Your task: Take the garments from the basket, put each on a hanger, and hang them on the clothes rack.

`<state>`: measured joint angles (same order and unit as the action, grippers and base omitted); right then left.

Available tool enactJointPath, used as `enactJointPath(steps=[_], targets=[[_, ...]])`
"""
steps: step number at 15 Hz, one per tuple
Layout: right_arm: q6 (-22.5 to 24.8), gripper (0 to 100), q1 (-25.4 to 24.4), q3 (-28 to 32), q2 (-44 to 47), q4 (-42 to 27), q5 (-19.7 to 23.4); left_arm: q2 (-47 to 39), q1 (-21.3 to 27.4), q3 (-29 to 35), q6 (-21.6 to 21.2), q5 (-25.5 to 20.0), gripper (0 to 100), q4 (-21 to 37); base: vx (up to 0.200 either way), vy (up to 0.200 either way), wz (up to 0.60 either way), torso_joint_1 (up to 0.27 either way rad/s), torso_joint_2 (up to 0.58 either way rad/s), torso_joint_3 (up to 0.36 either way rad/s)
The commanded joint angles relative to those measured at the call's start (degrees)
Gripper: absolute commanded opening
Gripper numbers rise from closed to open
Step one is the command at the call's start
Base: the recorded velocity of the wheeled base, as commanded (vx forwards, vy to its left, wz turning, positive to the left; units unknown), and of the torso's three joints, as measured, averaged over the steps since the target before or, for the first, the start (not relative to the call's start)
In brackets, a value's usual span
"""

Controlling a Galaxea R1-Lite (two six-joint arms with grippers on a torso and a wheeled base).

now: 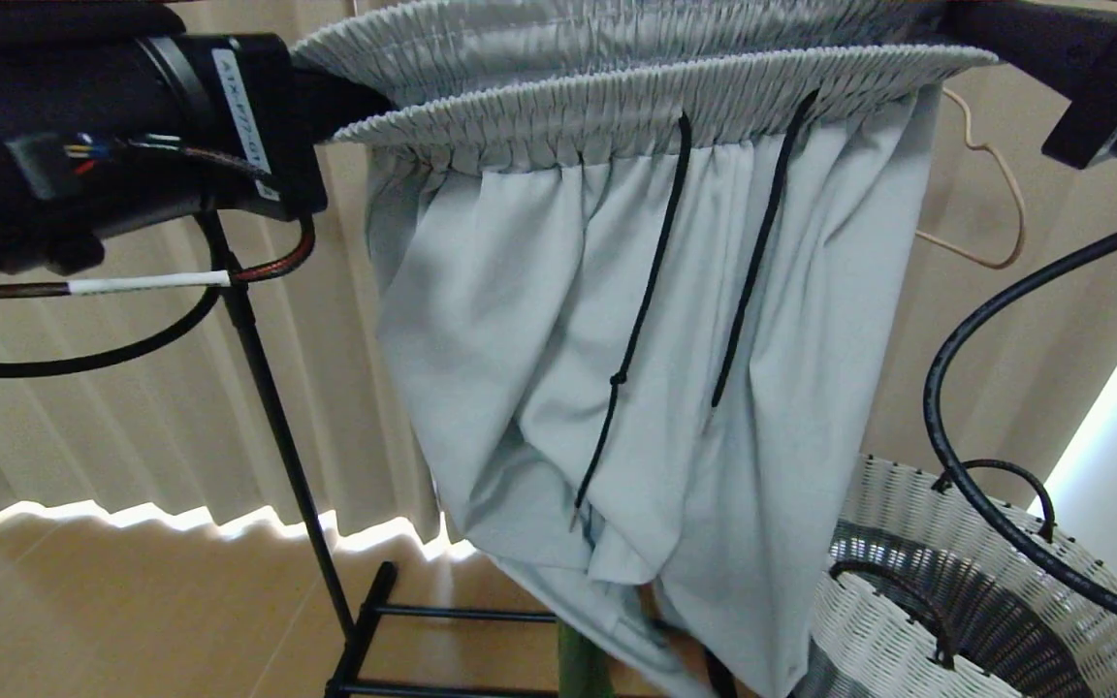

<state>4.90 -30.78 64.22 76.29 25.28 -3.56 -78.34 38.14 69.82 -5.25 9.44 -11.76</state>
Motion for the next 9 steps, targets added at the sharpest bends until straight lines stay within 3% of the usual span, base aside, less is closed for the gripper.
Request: enactJointPath(steps=[1, 7, 9], targets=[[0.0, 0, 1.1, -2.0, 0.1, 0.2, -0.1, -3.4, 0.0, -1.2, 0.1, 0.2, 0, -0.4, 0.000, 0.000, 0.00, 0.000, 0.00, 0.000], [0.1, 0, 2.7, -12.0, -1.2, 0.6, -0.5, -4.2, 2.6, -6.1, 0.2, 0.6, 0, -0.2, 0.000, 0.000, 0.00, 0.000, 0.00, 0.000], [0.1, 0, 2.7, -12.4, -1.1, 0.7, -0.5, -4.4, 2.5, -4.9, 0.3, 0.6, 0, -0.2, 0.000, 0.000, 0.00, 0.000, 0.00, 0.000]])
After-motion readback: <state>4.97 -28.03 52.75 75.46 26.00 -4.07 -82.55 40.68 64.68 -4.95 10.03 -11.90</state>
